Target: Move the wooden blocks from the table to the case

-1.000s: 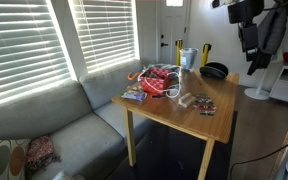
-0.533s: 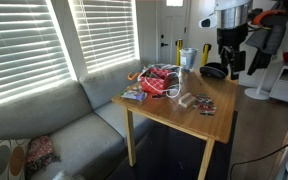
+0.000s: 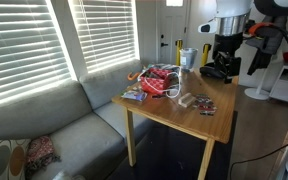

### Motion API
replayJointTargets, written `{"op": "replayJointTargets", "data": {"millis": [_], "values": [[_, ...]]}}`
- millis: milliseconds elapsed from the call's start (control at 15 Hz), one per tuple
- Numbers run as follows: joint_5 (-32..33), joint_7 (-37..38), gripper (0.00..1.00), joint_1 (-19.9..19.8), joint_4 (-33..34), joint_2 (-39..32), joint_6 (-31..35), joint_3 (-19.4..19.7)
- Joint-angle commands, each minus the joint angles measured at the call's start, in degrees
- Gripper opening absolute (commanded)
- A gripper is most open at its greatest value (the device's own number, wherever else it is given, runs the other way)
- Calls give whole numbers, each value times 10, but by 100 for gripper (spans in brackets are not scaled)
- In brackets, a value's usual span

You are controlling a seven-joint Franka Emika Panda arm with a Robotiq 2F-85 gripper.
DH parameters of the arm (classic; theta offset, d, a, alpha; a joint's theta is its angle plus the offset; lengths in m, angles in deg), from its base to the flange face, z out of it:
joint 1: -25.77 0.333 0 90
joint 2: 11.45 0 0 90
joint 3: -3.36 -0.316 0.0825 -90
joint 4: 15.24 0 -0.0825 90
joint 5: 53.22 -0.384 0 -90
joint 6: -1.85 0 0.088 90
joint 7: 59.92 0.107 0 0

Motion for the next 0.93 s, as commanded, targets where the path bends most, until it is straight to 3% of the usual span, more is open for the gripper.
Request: {"op": "replayJointTargets", "data": {"millis": [0, 467, 667, 867], "values": [[1, -79, 100, 23, -12, -11, 63, 20], [-72, -279, 100, 66, -47, -50, 226, 79], [-140, -389, 100, 89, -52, -72, 246, 105], [-191, -461, 100, 90, -45, -98, 232, 105]]}}
